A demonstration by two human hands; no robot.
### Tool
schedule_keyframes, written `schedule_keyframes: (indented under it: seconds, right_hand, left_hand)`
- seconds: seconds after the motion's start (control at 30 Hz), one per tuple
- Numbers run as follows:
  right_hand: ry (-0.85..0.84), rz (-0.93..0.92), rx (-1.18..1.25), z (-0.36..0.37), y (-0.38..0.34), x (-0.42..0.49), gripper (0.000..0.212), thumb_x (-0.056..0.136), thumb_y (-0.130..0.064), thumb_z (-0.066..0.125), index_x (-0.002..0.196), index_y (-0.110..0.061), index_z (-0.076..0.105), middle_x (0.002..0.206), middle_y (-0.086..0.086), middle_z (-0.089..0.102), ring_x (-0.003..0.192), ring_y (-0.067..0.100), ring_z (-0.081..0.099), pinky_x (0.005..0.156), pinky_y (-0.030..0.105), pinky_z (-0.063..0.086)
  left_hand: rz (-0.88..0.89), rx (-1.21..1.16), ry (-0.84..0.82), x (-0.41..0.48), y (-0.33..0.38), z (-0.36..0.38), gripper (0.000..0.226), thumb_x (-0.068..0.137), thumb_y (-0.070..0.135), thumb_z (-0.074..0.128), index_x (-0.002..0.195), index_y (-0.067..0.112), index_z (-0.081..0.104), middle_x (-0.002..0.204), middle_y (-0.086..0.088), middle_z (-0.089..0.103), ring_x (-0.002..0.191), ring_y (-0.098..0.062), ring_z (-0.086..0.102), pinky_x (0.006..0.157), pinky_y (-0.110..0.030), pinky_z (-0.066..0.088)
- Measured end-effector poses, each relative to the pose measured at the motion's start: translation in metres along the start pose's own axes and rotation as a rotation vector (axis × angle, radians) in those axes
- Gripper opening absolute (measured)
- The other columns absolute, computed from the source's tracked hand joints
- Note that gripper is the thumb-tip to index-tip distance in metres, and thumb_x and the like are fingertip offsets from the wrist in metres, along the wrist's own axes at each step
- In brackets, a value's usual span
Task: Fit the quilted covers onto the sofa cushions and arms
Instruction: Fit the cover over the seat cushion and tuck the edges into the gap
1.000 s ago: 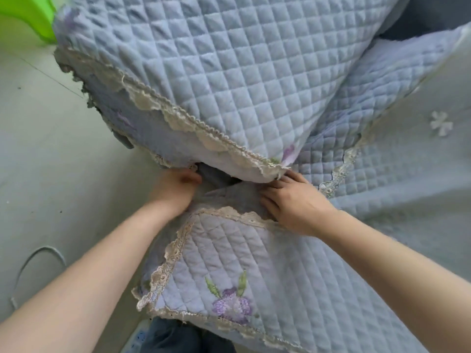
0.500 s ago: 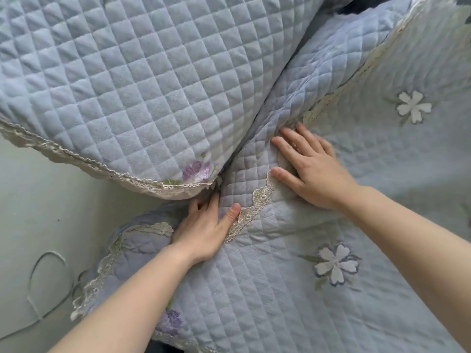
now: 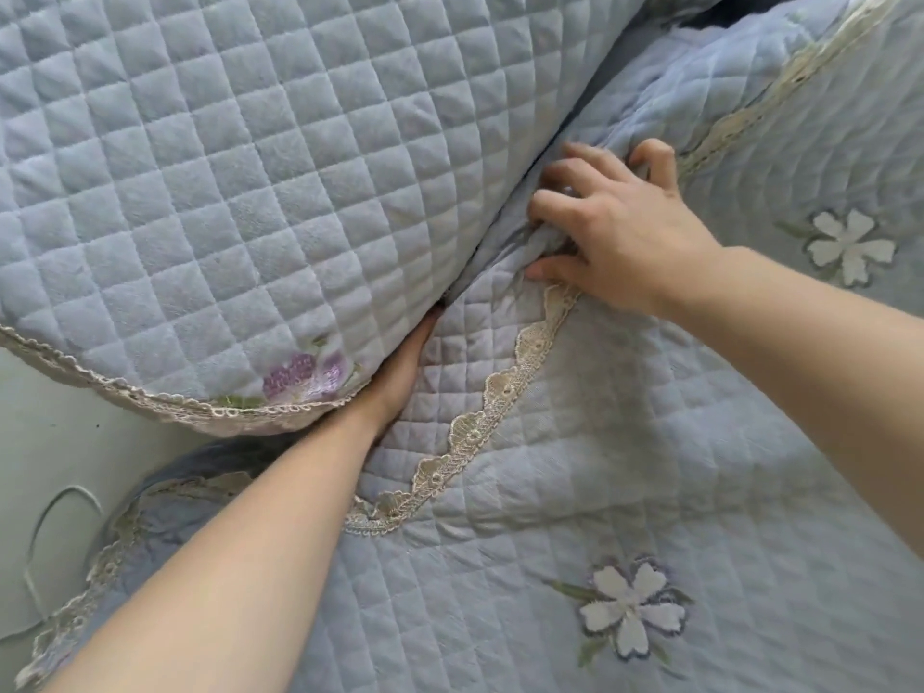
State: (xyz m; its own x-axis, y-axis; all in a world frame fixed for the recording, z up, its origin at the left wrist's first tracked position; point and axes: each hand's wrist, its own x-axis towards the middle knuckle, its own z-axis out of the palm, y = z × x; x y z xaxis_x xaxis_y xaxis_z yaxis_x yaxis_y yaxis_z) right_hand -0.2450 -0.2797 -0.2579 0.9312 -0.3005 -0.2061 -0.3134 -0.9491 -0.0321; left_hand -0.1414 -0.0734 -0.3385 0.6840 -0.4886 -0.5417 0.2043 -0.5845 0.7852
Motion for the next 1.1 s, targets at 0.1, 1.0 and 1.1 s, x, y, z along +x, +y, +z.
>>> schedule_keyframes:
  seconds: [0.1, 1.0, 1.1]
  right_hand:
    - [0.084, 0.004, -0.046, 0.005, -0.008, -0.009, 0.035, 0.09, -0.05, 0.049, 0.108, -0.021, 0.055, 0.12, 0.008, 0.054, 0.12, 0.027, 0.044, 0.098, 0.045, 0.01]
    - [-0.474, 0.007, -0.178, -0.043, 0.075, 0.089, 0.06, 0.074, -0.05, 0.068, 0.126, -0.023, 0.056, 0.127, 0.01, 0.053, 0.117, 0.032, 0.047, 0.092, 0.04, 0.046]
    - [-0.588, -0.127, -0.356, -0.051, 0.07, 0.074, 0.026, 0.086, -0.044, 0.054, 0.099, -0.023, 0.063, 0.092, 0.003, 0.057, 0.098, 0.027, 0.054, 0.074, 0.035, 0.046]
  left_hand:
    - [0.031, 0.008, -0.026, -0.004, -0.002, -0.006, 0.072, 0.081, 0.072, 0.048, 0.144, 0.04, 0.037, 0.151, 0.018, 0.031, 0.137, 0.002, 0.026, 0.114, -0.024, 0.015]
    - [-0.36, 0.118, -0.084, -0.007, -0.002, 0.016, 0.036, 0.101, -0.007, 0.02, 0.131, -0.021, 0.032, 0.143, -0.036, 0.03, 0.136, -0.038, 0.03, 0.093, -0.007, 0.019]
    - [-0.277, 0.214, -0.148, -0.017, 0.009, 0.004, 0.04, 0.105, 0.019, 0.028, 0.141, 0.006, 0.039, 0.147, -0.017, 0.038, 0.134, -0.026, 0.036, 0.105, -0.016, 0.022]
